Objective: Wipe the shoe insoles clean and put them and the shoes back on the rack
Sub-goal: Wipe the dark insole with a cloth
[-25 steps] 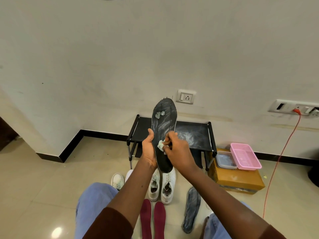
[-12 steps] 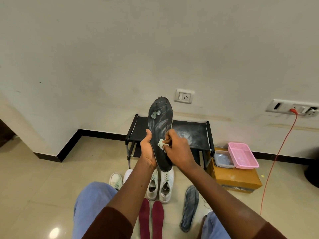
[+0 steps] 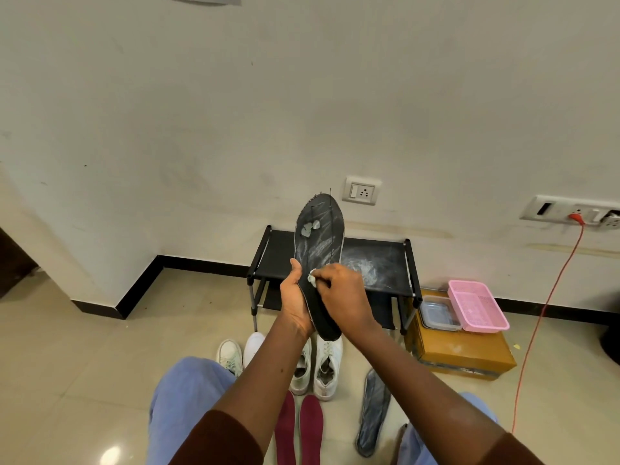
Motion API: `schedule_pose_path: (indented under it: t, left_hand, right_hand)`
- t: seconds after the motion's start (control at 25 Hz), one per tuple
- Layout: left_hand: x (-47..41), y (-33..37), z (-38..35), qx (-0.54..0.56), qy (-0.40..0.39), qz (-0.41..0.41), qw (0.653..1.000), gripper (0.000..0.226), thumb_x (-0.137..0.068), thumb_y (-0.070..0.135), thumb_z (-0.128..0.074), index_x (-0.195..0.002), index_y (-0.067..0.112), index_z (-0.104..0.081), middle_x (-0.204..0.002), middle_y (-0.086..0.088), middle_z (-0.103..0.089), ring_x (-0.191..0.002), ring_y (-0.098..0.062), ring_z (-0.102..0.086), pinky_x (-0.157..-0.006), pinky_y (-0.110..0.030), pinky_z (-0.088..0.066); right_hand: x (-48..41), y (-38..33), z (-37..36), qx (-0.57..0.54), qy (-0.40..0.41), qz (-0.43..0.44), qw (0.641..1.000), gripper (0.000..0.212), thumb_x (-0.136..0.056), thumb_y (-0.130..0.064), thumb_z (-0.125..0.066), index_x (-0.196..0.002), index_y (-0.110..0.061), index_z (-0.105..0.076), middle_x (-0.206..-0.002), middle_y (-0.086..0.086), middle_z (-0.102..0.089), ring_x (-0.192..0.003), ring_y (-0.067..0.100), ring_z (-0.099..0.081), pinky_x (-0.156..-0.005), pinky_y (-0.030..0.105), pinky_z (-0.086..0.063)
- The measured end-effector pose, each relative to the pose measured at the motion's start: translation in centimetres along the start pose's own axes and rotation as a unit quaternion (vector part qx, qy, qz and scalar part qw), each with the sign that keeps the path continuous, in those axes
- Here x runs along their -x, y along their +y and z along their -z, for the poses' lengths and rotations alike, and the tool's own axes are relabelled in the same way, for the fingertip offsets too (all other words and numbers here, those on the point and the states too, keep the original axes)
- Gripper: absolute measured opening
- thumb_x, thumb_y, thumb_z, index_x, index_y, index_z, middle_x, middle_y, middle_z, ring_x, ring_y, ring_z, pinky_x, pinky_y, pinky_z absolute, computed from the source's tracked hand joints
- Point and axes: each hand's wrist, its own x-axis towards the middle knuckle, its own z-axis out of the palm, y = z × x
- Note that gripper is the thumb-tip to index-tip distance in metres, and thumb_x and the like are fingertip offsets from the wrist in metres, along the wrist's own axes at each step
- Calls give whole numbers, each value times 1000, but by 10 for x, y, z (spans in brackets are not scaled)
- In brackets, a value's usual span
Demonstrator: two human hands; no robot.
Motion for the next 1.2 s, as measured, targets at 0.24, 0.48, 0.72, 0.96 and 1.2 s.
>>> schedule_pose_path:
  t: [0.24,0.48,0.72,0.96,1.2]
  left_hand:
    - [0,-5,-5,10,-2,-8,1000,60,-94,58,-34,-102,8,-68,-95,-17,-70,-90,-31,-66,-81,-40,-49]
    - [-5,2,3,15,15,18,1000,67,-90,62,-37,-107,3,-62,-97,-15,-66,-86,-28,-68,-79,-36,-56]
    - [0,6,-3,1,23,-1,1000,67,-91,60,-37,-103,1,-66,-98,-17,-68,-87,-30,-68,-76,-39,-57]
    - [5,6,-5,-11,-12,23,1000,72,-91,63,-33,-87,5,-75,-87,-17,-71,-79,-31,-70,-69,-36,-57]
    - [7,0,-2,-3,-25,9,1000,63,-94,59,-30,-117,10,-62,-108,-18,-66,-103,-33,-60,-95,-45,-43]
  right_hand:
    - [-20,6,2,55,-13,10,998,27,-94,-8,-45,-110,-9,-67,-112,9,-64,-104,22,-54,-88,26,-41]
    - [7,-3,7,31,-88,9,996,28,-89,-1,-50,-109,-10,-68,-112,6,-64,-104,22,-57,-94,26,-43]
    - [10,-4,5,33,-73,-19,997,28,-91,-4,-49,-111,-11,-68,-108,8,-63,-102,22,-57,-90,25,-45]
    - [-17,-2,8,67,-37,7,997,26,-92,-5,-49,-107,-9,-69,-100,12,-65,-91,22,-59,-77,24,-43]
    - [-35,3,18,-18,5,-67,998,25,-87,-1,-53,-111,-10,-51,-97,12,-66,-89,25,-63,-78,38,-54]
